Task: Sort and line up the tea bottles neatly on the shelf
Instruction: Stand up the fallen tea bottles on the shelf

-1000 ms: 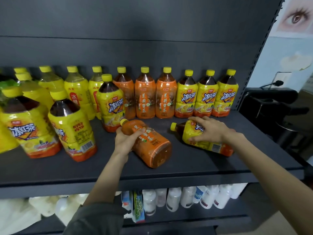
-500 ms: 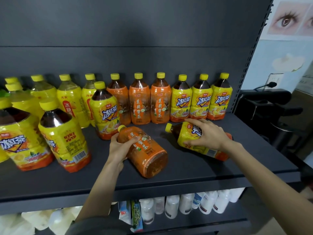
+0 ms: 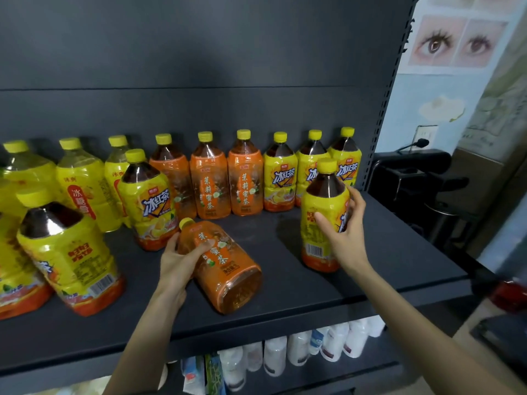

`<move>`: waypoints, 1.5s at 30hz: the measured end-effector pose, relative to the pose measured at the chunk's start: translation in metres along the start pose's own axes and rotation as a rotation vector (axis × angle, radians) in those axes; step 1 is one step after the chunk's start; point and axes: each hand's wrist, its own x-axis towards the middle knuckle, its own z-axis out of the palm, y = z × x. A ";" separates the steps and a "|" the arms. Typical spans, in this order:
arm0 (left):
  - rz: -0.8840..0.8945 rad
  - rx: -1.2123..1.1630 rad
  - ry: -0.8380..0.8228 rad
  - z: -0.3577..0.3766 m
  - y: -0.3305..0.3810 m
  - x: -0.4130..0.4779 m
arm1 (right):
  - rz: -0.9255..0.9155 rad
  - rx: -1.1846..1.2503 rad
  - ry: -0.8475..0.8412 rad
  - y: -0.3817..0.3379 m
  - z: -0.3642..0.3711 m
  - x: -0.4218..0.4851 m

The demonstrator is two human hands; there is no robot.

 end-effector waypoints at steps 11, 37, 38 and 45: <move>0.088 -0.006 -0.018 0.009 0.000 -0.010 | -0.368 -0.455 0.116 -0.026 0.017 -0.035; 0.610 0.336 -0.189 0.007 0.020 -0.019 | 0.163 0.143 -0.728 -0.038 0.083 -0.068; 0.686 0.397 -0.192 0.009 0.023 -0.023 | 0.144 0.130 -0.721 -0.038 0.082 -0.068; 1.040 0.678 -0.246 0.015 0.015 -0.037 | 0.008 -0.029 -0.598 -0.030 0.083 -0.077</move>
